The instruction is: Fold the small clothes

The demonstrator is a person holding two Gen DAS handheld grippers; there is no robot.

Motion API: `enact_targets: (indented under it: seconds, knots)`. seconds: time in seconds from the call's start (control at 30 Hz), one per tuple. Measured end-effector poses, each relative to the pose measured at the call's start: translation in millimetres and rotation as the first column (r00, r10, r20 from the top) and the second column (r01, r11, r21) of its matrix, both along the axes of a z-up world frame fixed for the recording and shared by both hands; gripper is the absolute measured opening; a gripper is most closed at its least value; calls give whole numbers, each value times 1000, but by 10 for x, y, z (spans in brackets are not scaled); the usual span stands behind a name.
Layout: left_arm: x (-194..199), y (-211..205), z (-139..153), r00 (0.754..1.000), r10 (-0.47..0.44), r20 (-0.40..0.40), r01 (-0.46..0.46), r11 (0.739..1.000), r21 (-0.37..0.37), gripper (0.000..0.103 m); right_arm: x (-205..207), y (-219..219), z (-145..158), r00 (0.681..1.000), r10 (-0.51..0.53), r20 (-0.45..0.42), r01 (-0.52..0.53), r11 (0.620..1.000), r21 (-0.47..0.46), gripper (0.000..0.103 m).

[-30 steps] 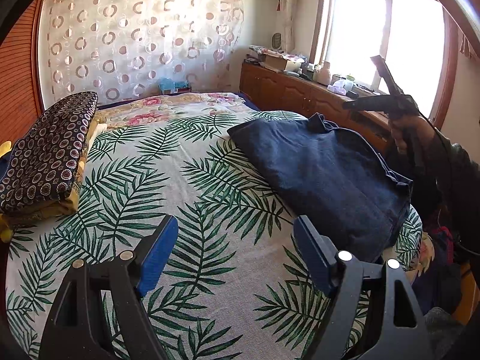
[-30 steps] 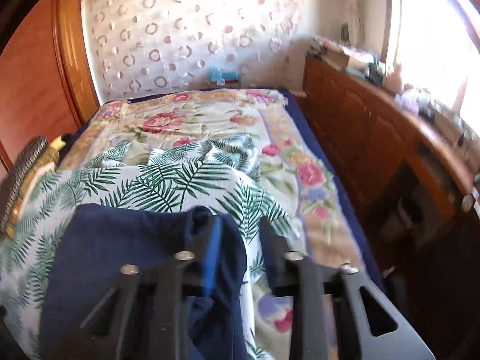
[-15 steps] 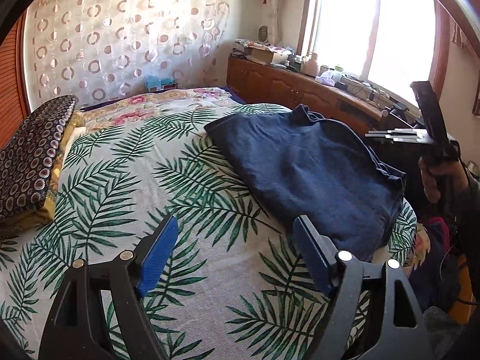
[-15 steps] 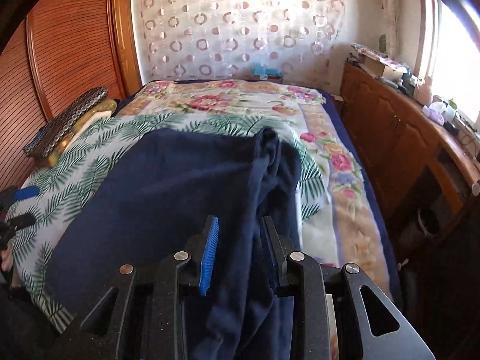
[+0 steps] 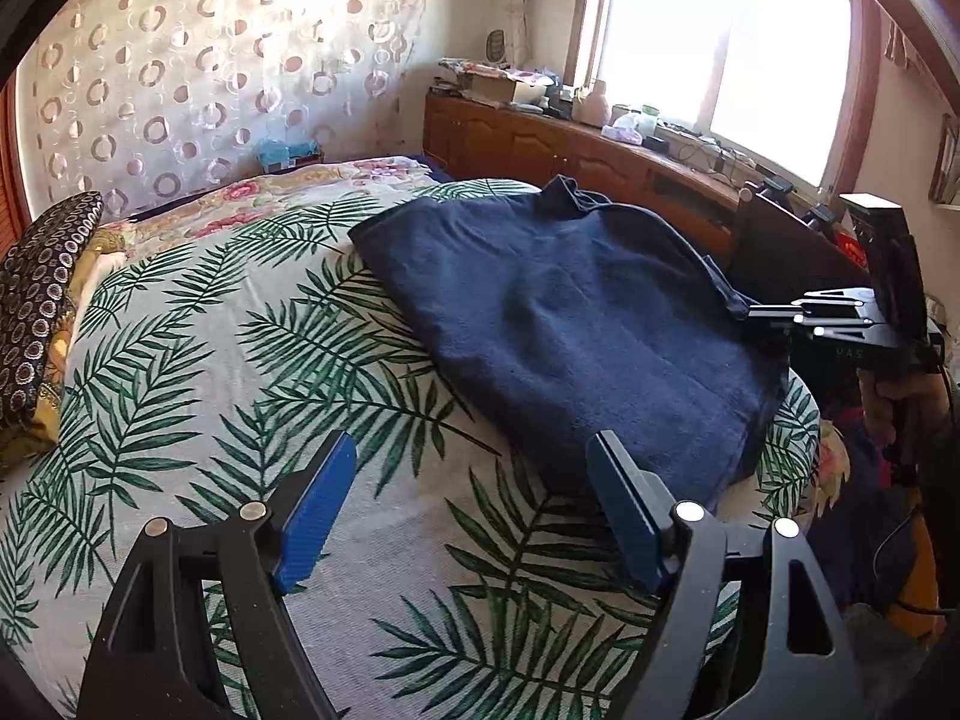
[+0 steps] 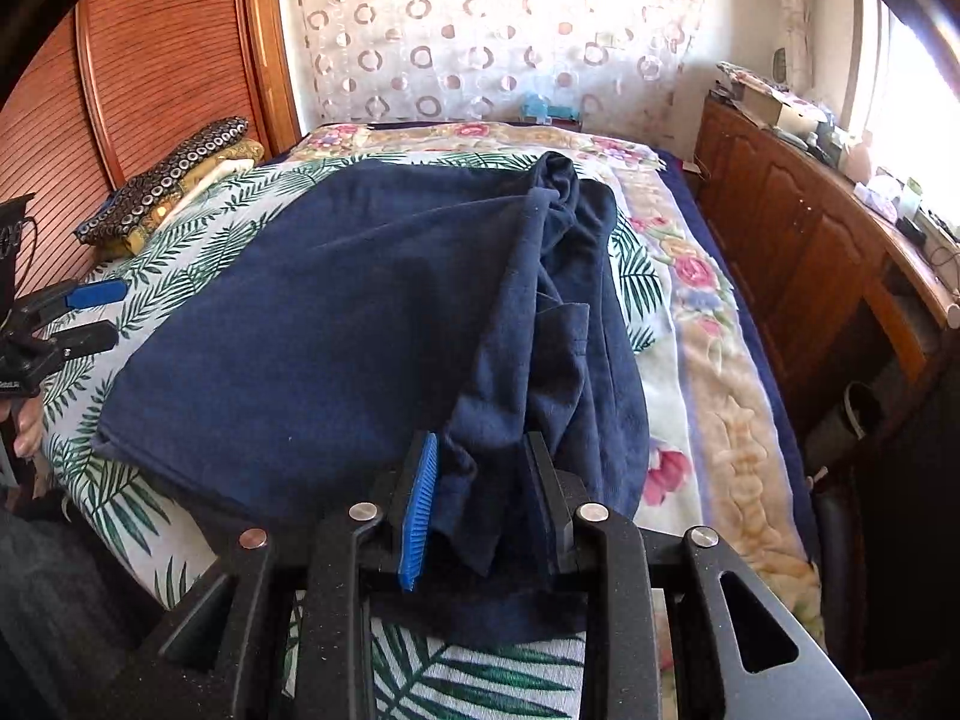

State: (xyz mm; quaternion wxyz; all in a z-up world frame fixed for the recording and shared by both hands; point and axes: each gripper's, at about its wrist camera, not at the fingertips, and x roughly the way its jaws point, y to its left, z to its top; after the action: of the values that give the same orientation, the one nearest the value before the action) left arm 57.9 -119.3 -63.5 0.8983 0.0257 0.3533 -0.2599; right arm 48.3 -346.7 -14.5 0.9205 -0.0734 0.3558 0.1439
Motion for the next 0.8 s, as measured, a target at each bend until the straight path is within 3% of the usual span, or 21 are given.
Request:
enact_targets:
  seconds: [0.2,0.37,0.6,0.7,0.77,0.8]
  knots:
    - [-34,-87,-36,1000,-24,-14,24,1000,8,80,-254,-214,208,992,-86,88,82,995,53,2]
    - [-53,-147,-54,999,-43,-24,43,999,11,80,-274,-279,109,993,-108,45,105,993,58,2]
    - [-66,-172,-60,998,-48,-33,49,999,9,80,-199,-237,155,990,-126,63,124,991,40,3]
    - [-78,-178,-56,998,-50,-35,50,999,2,80,-180,-185,94,988,-139,68,137,990,36,16]
    - [-92,-180,-41,998,-61,-32,60,998,-11,80,-165,-197,33,987,-150,63,148,988,40,51]
    - [-101,-183,-37,997,-69,-34,69,997,-18,80,-153,-202,6,987,-149,55,147,988,45,55]
